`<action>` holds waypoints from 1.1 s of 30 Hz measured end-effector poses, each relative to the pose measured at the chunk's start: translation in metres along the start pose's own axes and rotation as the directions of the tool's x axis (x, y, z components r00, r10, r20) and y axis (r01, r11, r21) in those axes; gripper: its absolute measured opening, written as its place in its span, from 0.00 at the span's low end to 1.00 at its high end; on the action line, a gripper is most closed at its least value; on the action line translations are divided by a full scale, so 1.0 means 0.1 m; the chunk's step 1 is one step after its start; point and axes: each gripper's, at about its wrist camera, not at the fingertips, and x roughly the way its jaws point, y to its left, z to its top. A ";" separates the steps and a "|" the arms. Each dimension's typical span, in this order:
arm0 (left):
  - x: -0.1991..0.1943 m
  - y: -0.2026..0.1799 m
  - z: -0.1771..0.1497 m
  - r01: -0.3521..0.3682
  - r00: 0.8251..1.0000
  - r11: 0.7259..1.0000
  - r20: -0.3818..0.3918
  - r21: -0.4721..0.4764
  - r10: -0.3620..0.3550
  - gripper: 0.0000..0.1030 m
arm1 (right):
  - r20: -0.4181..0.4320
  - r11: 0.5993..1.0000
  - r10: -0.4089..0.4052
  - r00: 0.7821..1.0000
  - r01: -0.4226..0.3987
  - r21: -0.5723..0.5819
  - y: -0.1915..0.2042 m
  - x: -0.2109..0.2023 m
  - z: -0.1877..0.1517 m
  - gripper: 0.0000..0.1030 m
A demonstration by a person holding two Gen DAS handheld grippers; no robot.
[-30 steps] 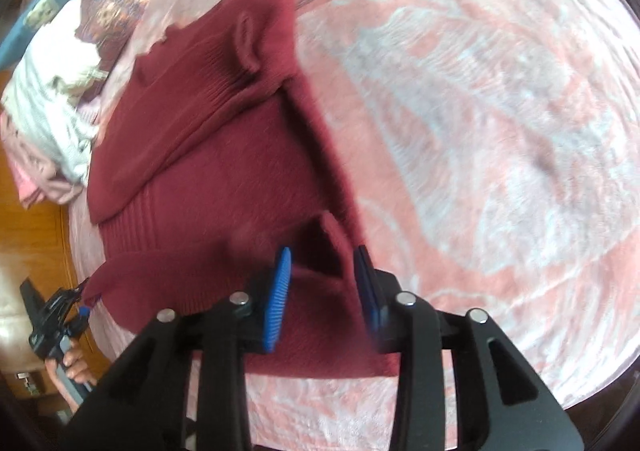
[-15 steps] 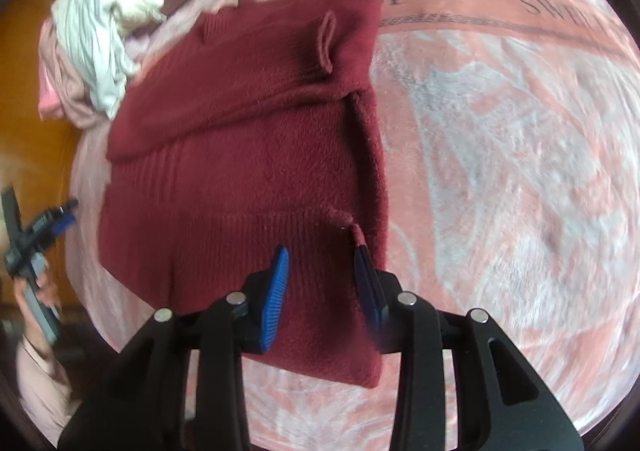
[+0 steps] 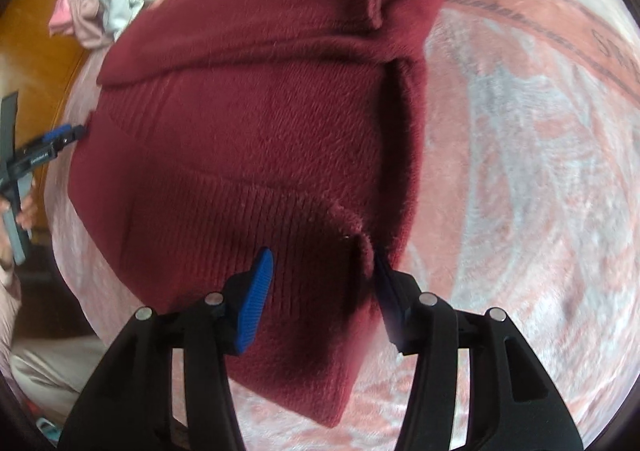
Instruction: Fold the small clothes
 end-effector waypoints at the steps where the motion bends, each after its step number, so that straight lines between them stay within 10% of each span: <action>1: 0.03 -0.01 -0.02 -0.007 1.000 1.000 -0.004 0.012 0.007 0.77 | 0.004 1.000 -0.006 1.000 0.007 -0.021 0.03 0.02 0.01 0.45; 4: 0.08 -0.05 -0.07 -0.007 1.000 0.999 0.002 0.046 0.006 0.74 | 0.023 0.996 0.000 1.000 0.002 -0.087 0.11 0.01 0.02 0.19; 8: 0.13 -0.03 -0.11 0.054 0.998 0.998 -0.013 0.038 -0.054 0.15 | 0.063 0.992 0.068 0.996 -0.060 -0.114 0.15 -0.11 0.03 0.06; 10: 0.11 0.02 -0.13 0.086 0.996 0.996 0.014 0.004 -0.086 0.09 | 0.083 0.984 0.113 0.990 -0.100 -0.144 0.20 -0.20 0.03 0.06; 14: -0.04 0.22 -0.14 0.226 0.972 0.972 0.086 -0.062 -0.220 0.07 | 0.095 0.978 0.158 0.983 -0.142 -0.152 0.21 -0.21 0.06 0.06; 20: 0.18 0.30 -0.18 0.194 0.981 0.976 0.036 -0.103 -0.192 0.09 | 0.030 0.991 0.097 0.995 -0.094 -0.098 0.14 0.04 0.10 0.32; 23: 0.21 0.26 -0.16 0.183 0.983 0.979 0.026 -0.092 -0.181 0.16 | 0.021 0.991 0.083 0.996 -0.080 -0.108 0.19 0.11 0.11 0.30; 26: 0.19 0.18 -0.16 0.206 0.979 0.975 0.025 -0.086 -0.204 0.29 | 0.030 0.990 0.067 0.997 -0.063 -0.122 0.19 0.08 0.10 0.06; 29: 0.21 0.11 -0.15 0.152 0.988 0.987 0.033 -0.048 -0.150 0.08 | 0.052 0.987 0.095 0.994 -0.087 -0.136 0.21 0.00 0.10 0.06; 33: 0.10 0.25 -0.12 0.186 0.981 0.975 0.074 -0.124 -0.177 0.06 | 0.110 0.982 0.137 0.984 -0.120 -0.148 0.17 -0.24 0.09 0.06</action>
